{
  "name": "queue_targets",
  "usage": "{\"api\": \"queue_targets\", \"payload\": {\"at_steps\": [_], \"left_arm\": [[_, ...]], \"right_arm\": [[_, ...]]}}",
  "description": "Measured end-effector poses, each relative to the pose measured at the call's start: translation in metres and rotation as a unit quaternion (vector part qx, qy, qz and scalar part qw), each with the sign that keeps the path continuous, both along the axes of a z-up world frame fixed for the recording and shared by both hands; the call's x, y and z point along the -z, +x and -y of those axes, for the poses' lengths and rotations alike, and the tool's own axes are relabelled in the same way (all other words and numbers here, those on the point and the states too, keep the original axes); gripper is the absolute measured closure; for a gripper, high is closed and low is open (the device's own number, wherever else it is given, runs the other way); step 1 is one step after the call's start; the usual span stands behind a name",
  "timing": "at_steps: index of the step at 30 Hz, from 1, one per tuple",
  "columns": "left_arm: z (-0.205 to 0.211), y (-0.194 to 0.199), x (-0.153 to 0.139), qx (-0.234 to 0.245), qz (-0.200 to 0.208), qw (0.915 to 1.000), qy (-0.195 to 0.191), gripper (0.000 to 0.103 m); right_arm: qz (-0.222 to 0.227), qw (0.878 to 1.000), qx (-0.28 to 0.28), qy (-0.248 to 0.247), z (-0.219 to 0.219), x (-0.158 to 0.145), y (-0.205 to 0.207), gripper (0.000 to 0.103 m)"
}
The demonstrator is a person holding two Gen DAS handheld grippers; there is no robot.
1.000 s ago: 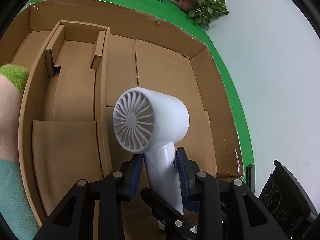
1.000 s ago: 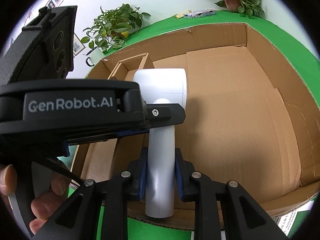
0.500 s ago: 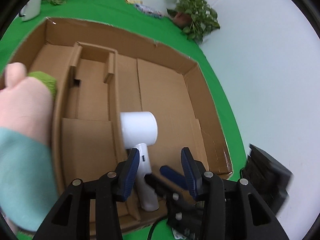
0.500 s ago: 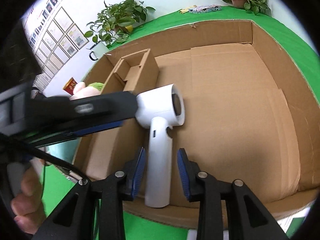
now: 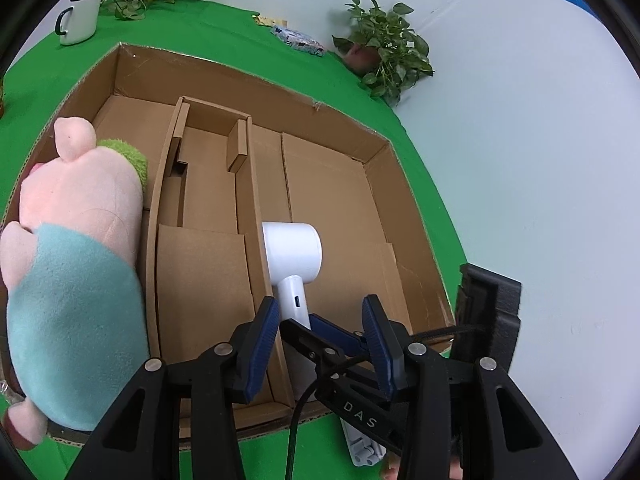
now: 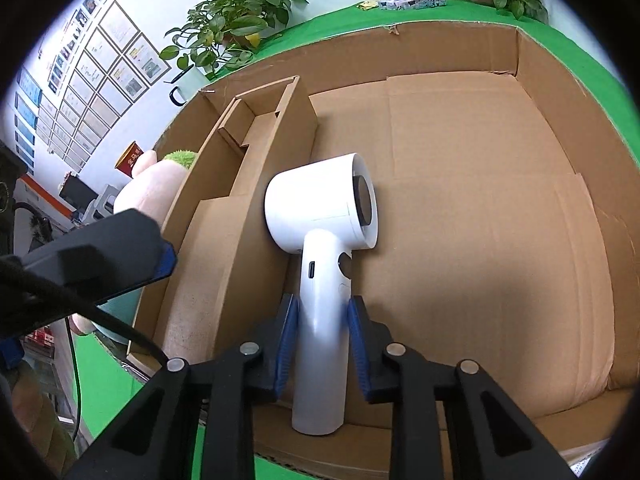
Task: Organize objects
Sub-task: 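Lower the hair dryer into the box beside the tray and open the right gripper, then withdraw the right gripper and move it to the white phone stand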
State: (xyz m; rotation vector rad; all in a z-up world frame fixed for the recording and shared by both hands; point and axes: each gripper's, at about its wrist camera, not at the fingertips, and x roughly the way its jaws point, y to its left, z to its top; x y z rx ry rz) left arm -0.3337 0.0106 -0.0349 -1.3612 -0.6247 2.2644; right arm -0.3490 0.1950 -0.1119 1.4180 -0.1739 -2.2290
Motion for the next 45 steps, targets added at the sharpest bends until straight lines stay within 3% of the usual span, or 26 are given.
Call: {"api": "queue_targets", "payload": {"at_steps": [5, 9, 11, 13, 14, 20, 26, 29, 34, 37, 41, 45], "left_arm": [[-0.004, -0.004, 0.002, -0.008, -0.001, 1.0, 0.004, 0.062], [-0.01, 0.002, -0.002, -0.003, -0.019, 0.9997, -0.016, 0.061], [-0.013, 0.008, -0.007, 0.002, -0.034, 0.9988, -0.036, 0.058], [-0.015, 0.012, -0.007, 0.002, -0.048, 0.9976, -0.051, 0.055], [-0.015, 0.016, -0.009, 0.001, -0.056, 0.9966, -0.061, 0.054], [-0.004, 0.056, -0.018, -0.022, -0.112, 0.9864, -0.119, 0.054], [-0.003, 0.103, -0.02, -0.037, -0.158, 0.9709, -0.176, 0.049], [-0.007, 0.122, -0.017, -0.054, -0.183, 0.9635, -0.188, 0.037], [-0.017, 0.152, -0.012, -0.076, -0.219, 0.9508, -0.206, 0.007], [-0.02, 0.165, -0.009, -0.079, -0.226, 0.949, -0.205, 0.005], [-0.019, 0.176, 0.004, -0.084, -0.218, 0.9534, -0.191, 0.005], [-0.022, 0.181, 0.019, -0.075, -0.198, 0.9593, -0.187, 0.005]], "right_arm": [[0.005, 1.0, -0.009, -0.015, -0.003, 0.001, -0.001, 0.078], [0.001, 1.0, -0.01, -0.012, -0.01, -0.003, 0.005, 0.077], [-0.016, 1.0, 0.002, -0.015, -0.018, -0.011, 0.011, 0.061], [-0.056, 0.998, 0.016, -0.012, -0.027, -0.023, 0.023, 0.021], [-0.08, 0.996, 0.023, -0.011, -0.034, -0.031, 0.032, 0.02], [-0.114, 0.993, 0.015, 0.006, -0.044, -0.047, 0.057, 0.02], [-0.093, 0.995, 0.018, -0.012, -0.052, -0.045, 0.062, 0.02], [-0.108, 0.994, 0.03, 0.001, -0.055, -0.048, 0.077, 0.02], [-0.156, 0.987, 0.014, 0.045, -0.057, -0.042, 0.124, 0.019], [-0.18, 0.982, 0.002, 0.056, -0.064, -0.034, 0.152, 0.019], [-0.17, 0.984, -0.044, 0.039, -0.065, -0.021, 0.167, 0.019], [-0.144, 0.988, -0.048, 0.033, -0.06, -0.008, 0.164, 0.019]]}}
